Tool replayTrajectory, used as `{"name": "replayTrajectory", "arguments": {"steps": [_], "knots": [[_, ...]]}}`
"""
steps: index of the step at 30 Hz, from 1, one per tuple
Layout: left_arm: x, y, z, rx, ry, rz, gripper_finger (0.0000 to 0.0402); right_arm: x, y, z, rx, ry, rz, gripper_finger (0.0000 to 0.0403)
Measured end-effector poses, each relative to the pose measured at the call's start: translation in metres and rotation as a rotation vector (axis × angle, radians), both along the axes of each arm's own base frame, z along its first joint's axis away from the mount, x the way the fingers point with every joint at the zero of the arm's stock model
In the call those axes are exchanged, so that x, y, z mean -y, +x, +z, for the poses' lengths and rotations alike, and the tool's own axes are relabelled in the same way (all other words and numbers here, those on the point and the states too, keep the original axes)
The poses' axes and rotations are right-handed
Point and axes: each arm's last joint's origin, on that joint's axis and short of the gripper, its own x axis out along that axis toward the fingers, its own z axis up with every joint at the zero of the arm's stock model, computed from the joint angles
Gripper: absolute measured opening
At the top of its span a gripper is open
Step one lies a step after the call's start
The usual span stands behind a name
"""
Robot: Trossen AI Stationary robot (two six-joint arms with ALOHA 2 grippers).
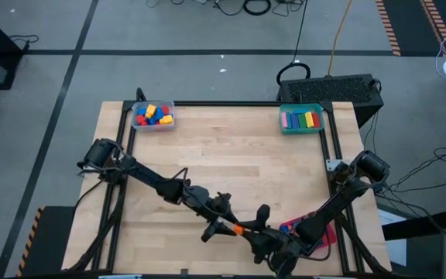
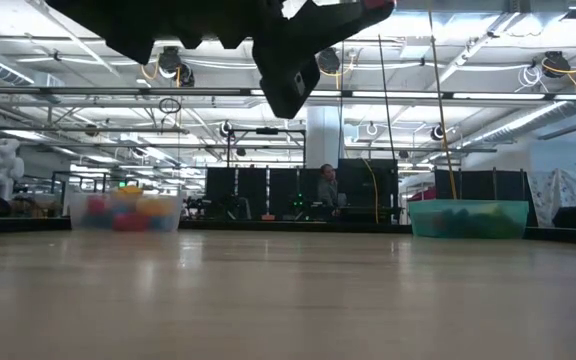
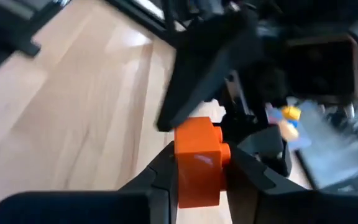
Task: Sort blocks by size
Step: Put the small orange game piece into the red bin, then return to Home Position
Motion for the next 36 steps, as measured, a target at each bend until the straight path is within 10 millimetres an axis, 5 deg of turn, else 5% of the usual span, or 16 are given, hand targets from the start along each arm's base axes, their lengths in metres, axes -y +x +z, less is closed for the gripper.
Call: {"name": "replayTrajectory", "arguments": {"steps": [10,20,26,30,36], "knots": [[0.001,-0.002,-0.009,0.016,0.200,0.004,0.0268,0.030,-0.053,0.035,-0.098,0.531,-0.246,0.0077],[0.009,-0.012,-0.023,-0.104,0.341,0.083,0.0269,0.023,-0.118,0.007,-0.674,0.837,-0.615,0.0081],[0.013,-0.014,-0.024,-0.117,0.346,0.069,0.0269,0.014,-0.127,-0.007,-0.650,0.830,-0.622,0.0088],[0.013,-0.014,-0.024,-0.120,0.342,0.072,0.0269,0.017,-0.125,-0.007,-0.613,0.819,-0.638,0.0127],[0.013,-0.014,-0.024,-0.138,0.319,0.083,0.0270,0.033,-0.129,-0.001,-0.533,0.933,-0.953,0.0176]]}}
